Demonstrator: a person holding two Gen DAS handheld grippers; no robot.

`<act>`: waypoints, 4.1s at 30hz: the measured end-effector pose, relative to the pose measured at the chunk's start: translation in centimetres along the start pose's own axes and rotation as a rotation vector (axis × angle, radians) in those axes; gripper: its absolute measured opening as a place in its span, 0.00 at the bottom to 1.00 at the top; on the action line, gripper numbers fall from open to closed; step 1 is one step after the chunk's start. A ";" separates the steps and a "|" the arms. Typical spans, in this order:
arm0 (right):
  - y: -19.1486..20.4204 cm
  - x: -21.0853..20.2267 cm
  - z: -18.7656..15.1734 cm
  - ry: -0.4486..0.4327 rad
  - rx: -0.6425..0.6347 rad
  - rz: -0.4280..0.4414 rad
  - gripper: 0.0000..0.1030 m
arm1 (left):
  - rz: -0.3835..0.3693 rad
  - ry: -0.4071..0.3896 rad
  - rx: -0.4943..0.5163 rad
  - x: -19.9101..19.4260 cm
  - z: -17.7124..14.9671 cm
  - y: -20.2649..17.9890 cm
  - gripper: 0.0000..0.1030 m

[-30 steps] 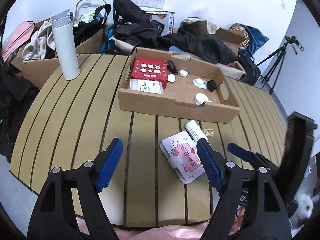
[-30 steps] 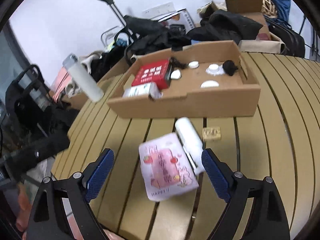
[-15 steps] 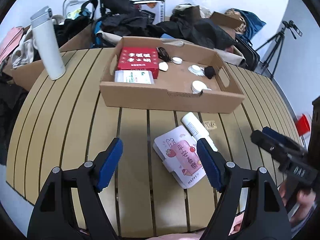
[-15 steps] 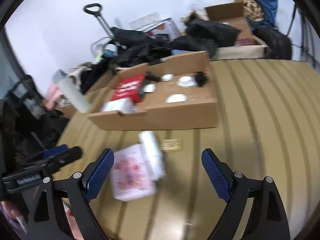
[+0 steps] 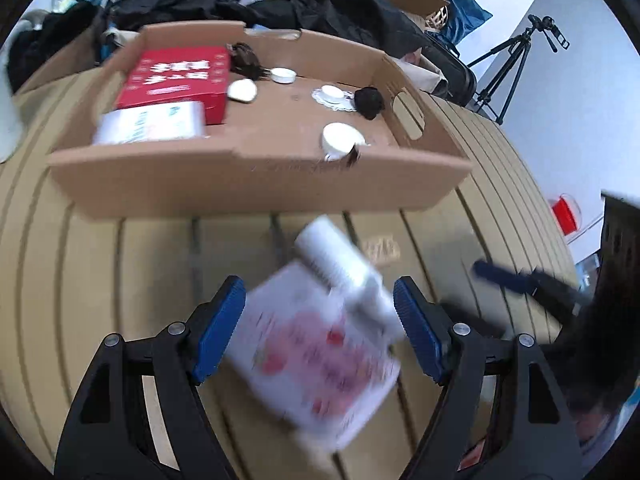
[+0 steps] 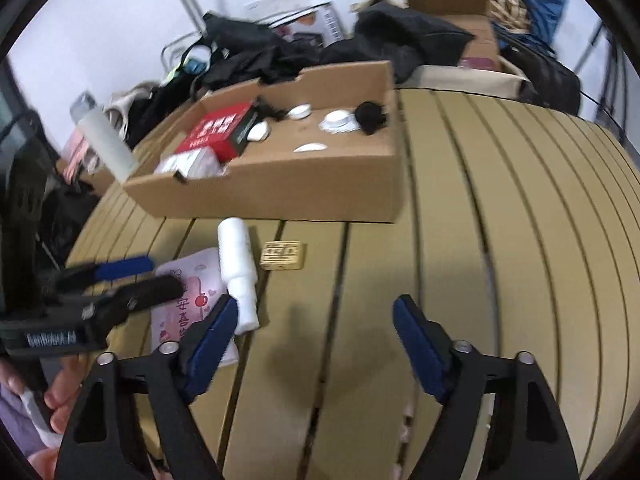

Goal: Organize objects
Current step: 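Withdraw both grippers and reach toward the white tube and gold card, then grasp the white tube with the left gripper while the right grasps the gold card, then lower the white tube and gold card into the tray and open both grippers, then withdraw both grippers and reach toward the pink printed card box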

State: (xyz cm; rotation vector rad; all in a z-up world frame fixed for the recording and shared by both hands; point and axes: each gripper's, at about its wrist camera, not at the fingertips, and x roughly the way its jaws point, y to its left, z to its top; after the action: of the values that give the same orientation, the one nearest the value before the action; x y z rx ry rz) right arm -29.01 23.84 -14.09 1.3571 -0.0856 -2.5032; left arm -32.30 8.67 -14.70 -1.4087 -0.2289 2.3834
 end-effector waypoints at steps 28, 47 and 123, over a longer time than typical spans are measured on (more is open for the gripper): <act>-0.2 1.9 0.2 -0.049 0.066 -0.027 0.68 | -0.065 -0.093 -0.059 -1.0 -0.8 0.4 0.23; 2.8 -0.2 -0.6 -0.117 -0.028 -0.182 0.32 | -0.109 -0.336 -0.128 -16.0 -6.5 -1.8 0.23; 7.7 -8.5 -7.0 0.009 -0.022 -0.053 0.74 | 0.121 -0.090 -0.012 -10.7 -10.4 4.0 0.97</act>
State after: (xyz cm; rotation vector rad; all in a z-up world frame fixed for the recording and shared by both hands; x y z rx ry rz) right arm -17.09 19.47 -9.66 1.3786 -0.0202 -2.5338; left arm -19.46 0.43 -12.33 -1.3584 -0.1860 2.5507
